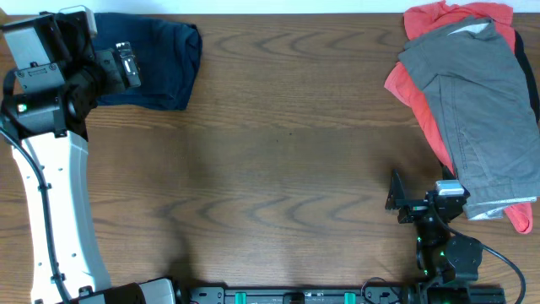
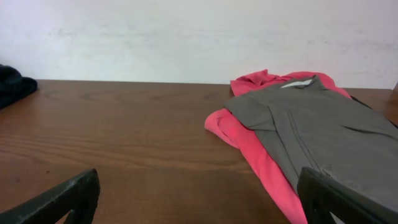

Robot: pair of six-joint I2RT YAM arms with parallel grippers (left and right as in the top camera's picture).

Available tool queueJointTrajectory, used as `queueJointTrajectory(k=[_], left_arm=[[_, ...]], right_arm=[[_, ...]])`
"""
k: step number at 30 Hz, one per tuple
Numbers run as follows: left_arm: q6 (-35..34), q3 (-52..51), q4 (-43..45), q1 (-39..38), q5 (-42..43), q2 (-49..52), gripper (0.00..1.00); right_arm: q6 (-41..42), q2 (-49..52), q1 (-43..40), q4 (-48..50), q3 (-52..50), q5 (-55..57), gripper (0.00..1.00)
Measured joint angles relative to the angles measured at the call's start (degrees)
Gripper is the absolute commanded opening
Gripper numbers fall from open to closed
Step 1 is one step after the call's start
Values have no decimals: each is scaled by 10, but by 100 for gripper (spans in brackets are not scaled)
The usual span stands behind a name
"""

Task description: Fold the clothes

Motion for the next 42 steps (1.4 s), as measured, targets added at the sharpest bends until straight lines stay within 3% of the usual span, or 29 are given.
queueJointTrajectory(k=[9,15,22,29,35,42], left_arm=[[0,-3,-45,-2,0,-13,98],[12,-84,19,-45,0,-111,98],[38,-335,231,-108,4,-282,98],[47,-634,377,-116,4,-475,98],[48,-809,410,-116,4,-673,98],[48,-895,414,-116,4,-803,98]], right_arm=[[0,0,0,0,0,0,99],[0,0,0,0,0,0,99],[0,0,0,2,-1,0,99],[0,0,0,2,-1,-2,99],[0,0,0,2,-1,-2,99],[0,0,0,2,-1,-2,99]])
